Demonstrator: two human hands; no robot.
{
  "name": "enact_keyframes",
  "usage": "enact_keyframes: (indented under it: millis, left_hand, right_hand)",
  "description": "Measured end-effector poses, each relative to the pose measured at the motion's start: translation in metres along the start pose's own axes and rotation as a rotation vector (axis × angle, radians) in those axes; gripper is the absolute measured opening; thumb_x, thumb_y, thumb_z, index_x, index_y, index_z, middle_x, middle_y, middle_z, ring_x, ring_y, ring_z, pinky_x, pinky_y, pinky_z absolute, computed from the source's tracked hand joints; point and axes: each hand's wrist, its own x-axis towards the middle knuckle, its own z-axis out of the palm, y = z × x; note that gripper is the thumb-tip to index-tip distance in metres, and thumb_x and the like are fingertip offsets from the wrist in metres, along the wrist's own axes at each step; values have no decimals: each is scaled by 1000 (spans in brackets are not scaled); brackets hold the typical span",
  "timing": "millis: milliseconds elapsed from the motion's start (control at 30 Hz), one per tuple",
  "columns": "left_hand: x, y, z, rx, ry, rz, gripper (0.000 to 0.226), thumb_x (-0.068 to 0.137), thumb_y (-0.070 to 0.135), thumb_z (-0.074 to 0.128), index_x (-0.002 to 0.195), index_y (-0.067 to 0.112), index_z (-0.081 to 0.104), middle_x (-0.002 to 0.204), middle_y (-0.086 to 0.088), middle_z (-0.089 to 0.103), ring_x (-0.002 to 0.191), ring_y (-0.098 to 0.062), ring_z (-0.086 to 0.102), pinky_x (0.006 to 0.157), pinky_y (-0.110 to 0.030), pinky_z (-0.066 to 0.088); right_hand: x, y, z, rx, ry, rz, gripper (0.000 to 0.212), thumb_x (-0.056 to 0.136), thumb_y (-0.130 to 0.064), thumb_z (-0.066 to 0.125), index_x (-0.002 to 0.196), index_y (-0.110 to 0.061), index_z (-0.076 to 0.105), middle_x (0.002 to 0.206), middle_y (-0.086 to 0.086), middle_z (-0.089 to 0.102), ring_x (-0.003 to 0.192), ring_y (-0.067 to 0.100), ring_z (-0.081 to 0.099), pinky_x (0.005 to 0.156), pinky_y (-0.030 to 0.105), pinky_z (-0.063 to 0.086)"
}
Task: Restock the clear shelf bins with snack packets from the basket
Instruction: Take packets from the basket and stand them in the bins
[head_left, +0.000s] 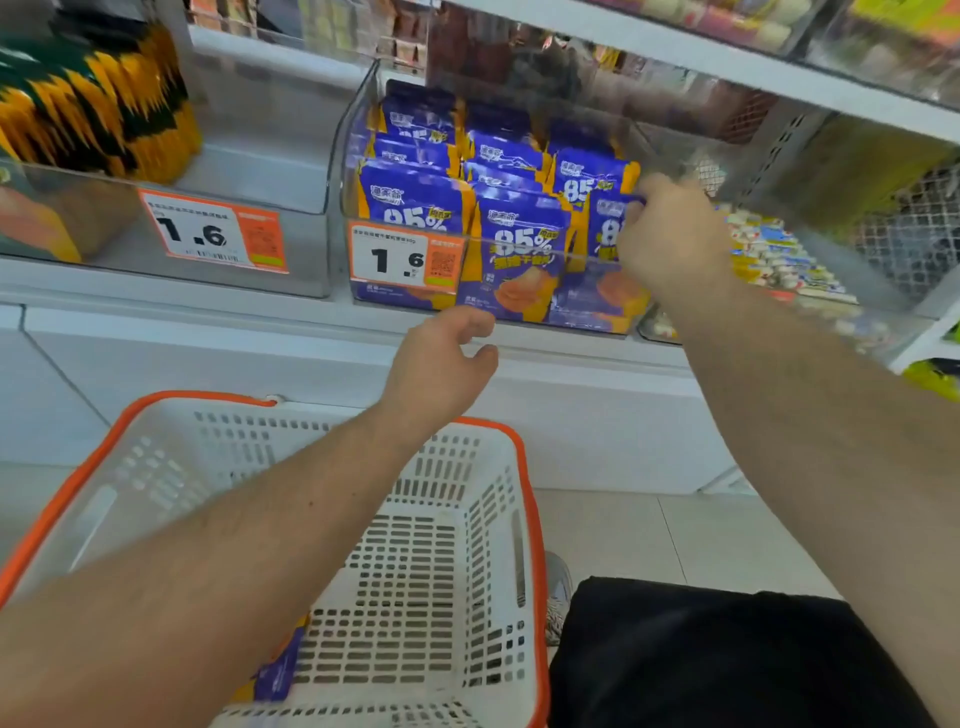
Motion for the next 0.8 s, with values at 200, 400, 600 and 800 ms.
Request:
enact_keyframes:
  millis: [200,400,600,800]
  left_hand:
    - [-10,-41,-9,-8,-43,-120,29,90,16,65,118,23,65,104,17,60,104,0,54,83,-12,37]
    - [-47,-125,-45,53,-118,-356,28,92,19,64,120,24,63,115,9,63,109,-8,57,86,-21,42]
    - [-83,-200,-94,119,-46,-603,26,89,19,64,115,24,64,110,9,67,106,-14,62,97,-39,50]
    - [-105,-247,-116,87,46,-815,20,89,20,66,109,22,66,107,7,67,100,-12,62,81,-28,46]
  right_hand:
    - [-31,-11,35,238,492,-196,51,76,-9,50,126,-4,58,122,22,54,104,34,53,83,41,46]
    - [-121,-84,130,502,176,-527,25,76,-11,47,91,-2,66,93,19,59,81,34,57,72,41,44]
    - [-213,-142,233,516,-537,-262,13,89,-10,52,90,-6,65,94,12,62,87,33,58,72,37,46]
    - [-306,-176,296,335,-1260,93,15,95,-14,44,81,-17,48,89,8,63,69,22,46,59,31,34]
